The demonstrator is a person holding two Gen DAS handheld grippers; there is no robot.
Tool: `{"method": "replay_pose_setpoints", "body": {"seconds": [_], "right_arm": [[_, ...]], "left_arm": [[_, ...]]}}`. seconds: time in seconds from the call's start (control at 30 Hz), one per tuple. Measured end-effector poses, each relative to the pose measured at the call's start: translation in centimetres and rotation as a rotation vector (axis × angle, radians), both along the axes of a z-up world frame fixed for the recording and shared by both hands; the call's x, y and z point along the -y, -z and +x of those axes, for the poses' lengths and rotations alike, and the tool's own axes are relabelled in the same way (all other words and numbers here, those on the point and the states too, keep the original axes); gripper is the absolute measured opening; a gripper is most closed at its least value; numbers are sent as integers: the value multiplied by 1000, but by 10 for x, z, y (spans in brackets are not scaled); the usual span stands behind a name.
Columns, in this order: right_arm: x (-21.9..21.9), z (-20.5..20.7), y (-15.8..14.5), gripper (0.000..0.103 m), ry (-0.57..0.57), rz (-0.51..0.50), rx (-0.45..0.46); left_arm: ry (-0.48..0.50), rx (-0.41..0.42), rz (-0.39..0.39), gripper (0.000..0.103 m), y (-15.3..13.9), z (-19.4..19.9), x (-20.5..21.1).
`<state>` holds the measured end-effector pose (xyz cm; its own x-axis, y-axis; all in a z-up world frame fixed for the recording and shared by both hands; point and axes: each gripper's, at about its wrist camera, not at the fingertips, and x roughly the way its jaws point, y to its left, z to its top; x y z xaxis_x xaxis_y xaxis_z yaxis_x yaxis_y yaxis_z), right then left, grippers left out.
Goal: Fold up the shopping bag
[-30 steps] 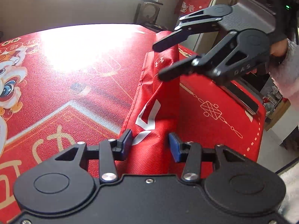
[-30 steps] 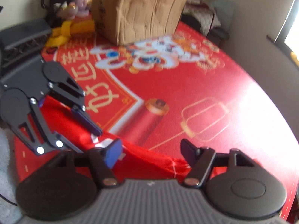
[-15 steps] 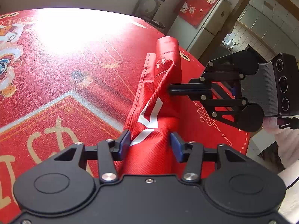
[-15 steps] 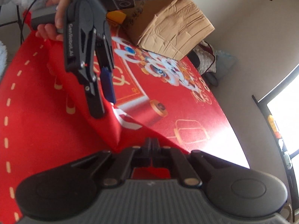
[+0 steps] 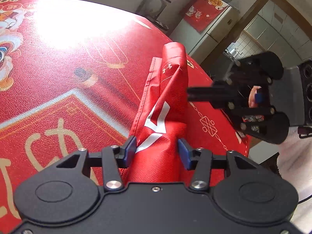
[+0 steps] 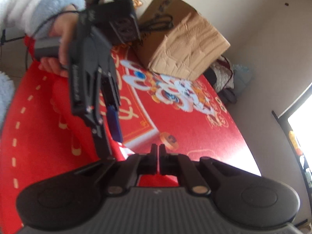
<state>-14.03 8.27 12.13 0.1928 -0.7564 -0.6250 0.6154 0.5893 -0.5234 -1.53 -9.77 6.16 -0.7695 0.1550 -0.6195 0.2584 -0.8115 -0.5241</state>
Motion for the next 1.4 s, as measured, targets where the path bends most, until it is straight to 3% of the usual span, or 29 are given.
{"method": "replay_pose_setpoints", "body": {"seconds": [0.07, 0.13, 0.23, 0.3, 0.47, 0.57, 0.67, 0.87, 1.07, 1.13, 1.23, 1.27, 1.33, 1.4], "right_arm": [[-13, 9, 12, 2, -61, 1, -96], [-21, 12, 25, 2, -93, 28, -133], [-31, 16, 34, 2, -122, 33, -111], [-33, 19, 34, 2, -128, 3, -100], [-28, 11, 33, 9, -68, -121, -183], [-4, -6, 31, 9, 21, -81, -135], [8, -7, 36, 2, 9, -47, -108], [33, -3, 38, 3, 9, 41, -97], [70, -2, 26, 4, 75, 304, -39], [80, 0, 22, 4, 49, 363, -61], [69, -2, 12, 4, -75, 345, -147], [65, -4, 8, 9, -92, 331, -157], [55, -9, -5, 58, -113, 279, -162], [48, -13, -11, 77, -137, 226, -150]], "left_arm": [[15, 1, -8, 49, 1, -2, 0], [17, -1, -22, 49, 2, -3, -3], [14, -10, -34, 49, 4, -3, -5], [14, -13, -31, 49, 4, -2, -5], [17, -12, -34, 49, 3, 7, -5], [17, -11, -40, 48, 2, 6, -5], [3, -7, -35, 43, 1, 7, -4], [1, -6, -38, 38, 2, 7, -3], [19, 5, -78, 38, -1, 4, -6], [19, 1, -81, 38, -1, 8, -7], [26, -4, -110, 39, -2, 14, -12], [33, 0, -131, 41, -3, 14, -15], [60, 18, -185, 43, -7, 11, -23], [94, 39, -248, 45, -12, 8, -31]]}}
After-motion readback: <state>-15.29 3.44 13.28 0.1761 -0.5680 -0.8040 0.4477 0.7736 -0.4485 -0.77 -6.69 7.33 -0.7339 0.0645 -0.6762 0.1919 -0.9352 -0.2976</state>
